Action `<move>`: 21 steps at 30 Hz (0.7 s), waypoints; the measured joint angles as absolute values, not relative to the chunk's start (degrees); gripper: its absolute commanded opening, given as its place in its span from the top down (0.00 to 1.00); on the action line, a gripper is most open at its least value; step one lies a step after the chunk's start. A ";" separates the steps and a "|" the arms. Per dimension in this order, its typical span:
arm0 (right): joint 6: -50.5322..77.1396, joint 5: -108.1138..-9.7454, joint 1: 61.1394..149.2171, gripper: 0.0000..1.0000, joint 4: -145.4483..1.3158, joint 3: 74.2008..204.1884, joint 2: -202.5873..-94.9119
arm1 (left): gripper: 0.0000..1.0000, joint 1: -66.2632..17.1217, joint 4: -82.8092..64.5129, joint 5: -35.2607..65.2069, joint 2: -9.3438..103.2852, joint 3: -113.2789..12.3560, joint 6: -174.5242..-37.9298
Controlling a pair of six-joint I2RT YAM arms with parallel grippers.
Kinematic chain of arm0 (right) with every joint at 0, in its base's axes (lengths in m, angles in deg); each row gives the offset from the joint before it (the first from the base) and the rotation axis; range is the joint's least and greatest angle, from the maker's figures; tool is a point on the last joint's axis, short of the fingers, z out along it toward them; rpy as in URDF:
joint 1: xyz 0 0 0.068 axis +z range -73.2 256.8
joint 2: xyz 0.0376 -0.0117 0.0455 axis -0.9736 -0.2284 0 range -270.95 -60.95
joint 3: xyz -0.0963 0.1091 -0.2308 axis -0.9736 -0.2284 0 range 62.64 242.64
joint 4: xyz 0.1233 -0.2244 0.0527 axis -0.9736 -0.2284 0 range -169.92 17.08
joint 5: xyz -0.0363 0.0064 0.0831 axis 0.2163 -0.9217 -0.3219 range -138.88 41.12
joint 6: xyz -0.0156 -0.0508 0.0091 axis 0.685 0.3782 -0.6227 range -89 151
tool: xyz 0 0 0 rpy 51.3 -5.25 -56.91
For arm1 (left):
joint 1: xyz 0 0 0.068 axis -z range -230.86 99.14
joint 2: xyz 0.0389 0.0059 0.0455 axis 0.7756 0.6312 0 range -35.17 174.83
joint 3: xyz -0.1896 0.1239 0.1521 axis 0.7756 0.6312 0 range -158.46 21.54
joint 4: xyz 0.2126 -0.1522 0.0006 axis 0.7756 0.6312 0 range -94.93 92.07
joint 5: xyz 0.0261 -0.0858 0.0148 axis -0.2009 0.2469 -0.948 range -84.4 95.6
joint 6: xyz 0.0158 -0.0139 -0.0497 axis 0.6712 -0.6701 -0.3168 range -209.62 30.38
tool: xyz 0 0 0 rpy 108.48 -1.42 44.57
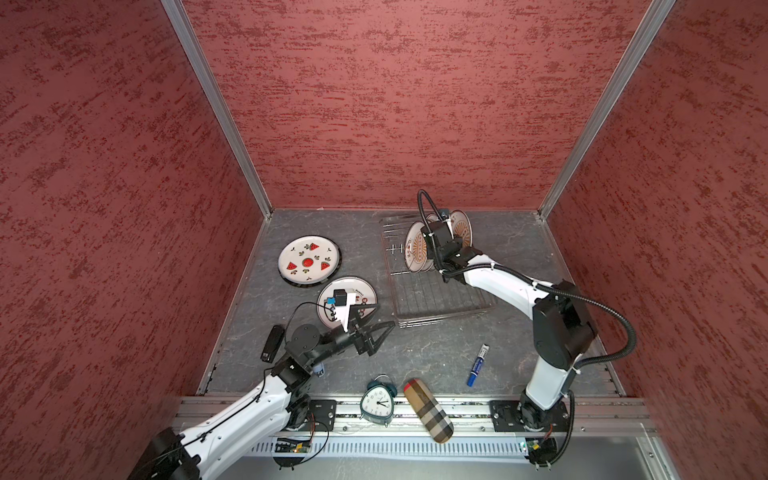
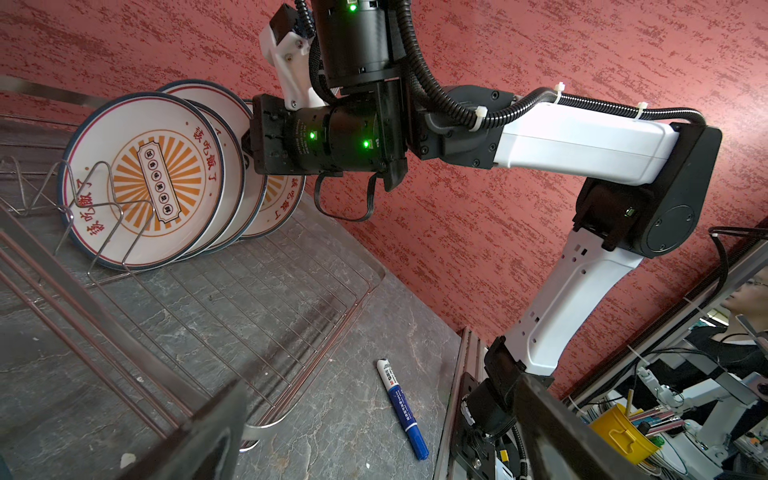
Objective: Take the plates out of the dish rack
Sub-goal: 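Grasp the rim of the next 'Enjoy the Moment' plate with the right gripper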
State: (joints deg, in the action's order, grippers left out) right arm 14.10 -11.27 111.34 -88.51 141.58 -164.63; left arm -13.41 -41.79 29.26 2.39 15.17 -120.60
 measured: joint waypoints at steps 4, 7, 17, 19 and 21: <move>14.32 -11.29 111.34 0.83 -88.45 141.58 -165.50 | 0.01 -13.28 -41.70 29.07 2.21 15.17 -120.60; 14.38 -11.27 111.34 0.86 -88.45 141.88 -166.31 | 0.01 -13.28 -41.48 29.00 2.21 15.17 -120.58; 14.75 -11.12 111.41 0.95 -88.36 143.41 -167.38 | 0.01 -13.23 -40.37 27.16 2.21 15.17 -120.60; 14.97 -10.99 111.41 0.96 -88.75 144.18 -167.75 | 0.01 -13.23 -40.11 26.31 2.13 15.17 -120.58; 15.01 -10.84 111.41 0.96 -89.04 144.70 -168.01 | 0.01 -13.23 -39.82 25.90 1.91 15.17 -120.60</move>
State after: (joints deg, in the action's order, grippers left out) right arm 15.01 -10.84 111.41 -89.04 144.70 -168.01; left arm -13.23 -39.82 25.90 1.91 15.17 -120.60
